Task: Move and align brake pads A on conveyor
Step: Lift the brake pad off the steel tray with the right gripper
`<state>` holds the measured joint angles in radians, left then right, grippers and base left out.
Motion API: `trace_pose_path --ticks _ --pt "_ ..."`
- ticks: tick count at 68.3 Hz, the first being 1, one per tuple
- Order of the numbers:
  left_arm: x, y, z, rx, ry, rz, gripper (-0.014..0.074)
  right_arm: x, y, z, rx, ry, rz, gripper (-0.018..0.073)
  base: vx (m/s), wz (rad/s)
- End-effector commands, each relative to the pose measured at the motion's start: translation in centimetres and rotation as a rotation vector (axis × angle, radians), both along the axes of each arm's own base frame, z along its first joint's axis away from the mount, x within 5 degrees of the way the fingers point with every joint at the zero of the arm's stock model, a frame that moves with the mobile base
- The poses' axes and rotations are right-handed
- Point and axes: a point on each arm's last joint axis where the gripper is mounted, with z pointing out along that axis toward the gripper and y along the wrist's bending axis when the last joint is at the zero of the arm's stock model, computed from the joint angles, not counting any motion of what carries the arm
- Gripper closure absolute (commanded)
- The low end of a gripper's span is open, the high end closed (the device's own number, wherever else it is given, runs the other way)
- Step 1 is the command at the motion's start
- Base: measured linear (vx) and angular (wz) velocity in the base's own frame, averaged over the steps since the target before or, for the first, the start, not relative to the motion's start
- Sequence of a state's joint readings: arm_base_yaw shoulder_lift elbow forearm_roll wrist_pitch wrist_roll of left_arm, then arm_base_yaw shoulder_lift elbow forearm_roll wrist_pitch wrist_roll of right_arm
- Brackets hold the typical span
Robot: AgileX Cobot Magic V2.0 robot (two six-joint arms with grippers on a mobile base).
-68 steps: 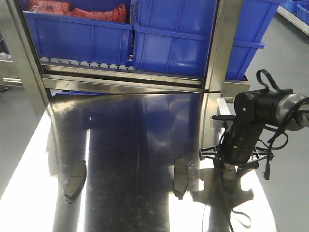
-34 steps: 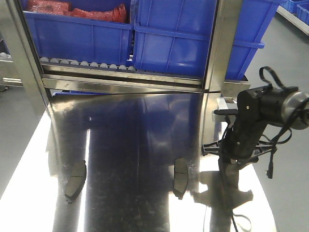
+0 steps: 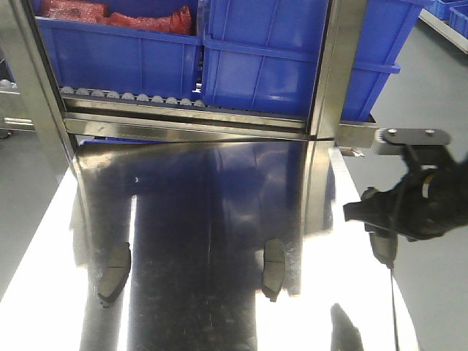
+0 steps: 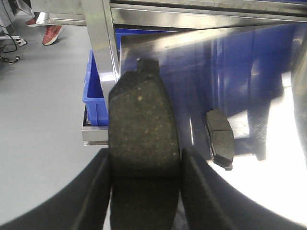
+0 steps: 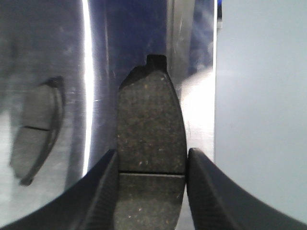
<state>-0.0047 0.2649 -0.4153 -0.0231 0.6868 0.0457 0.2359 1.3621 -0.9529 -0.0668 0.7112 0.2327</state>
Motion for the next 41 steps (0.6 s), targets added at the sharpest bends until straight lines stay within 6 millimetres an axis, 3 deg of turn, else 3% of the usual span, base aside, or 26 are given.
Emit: trace_pose_path --ticks 1,41 --pt "0.3 0.0 1.6 -0.011 -0.110 -0.002 0.0602 -2.0 -0.6 3.1 0.034 -0.188 0.007 0.0564 0.00 0.00" --pt "0.3 0.0 1.6 -0.011 -0.110 -0.002 0.0602 -15.7 -3.7 5.4 0.131 -0.684 0.031 0.0564 0.00 0.00"
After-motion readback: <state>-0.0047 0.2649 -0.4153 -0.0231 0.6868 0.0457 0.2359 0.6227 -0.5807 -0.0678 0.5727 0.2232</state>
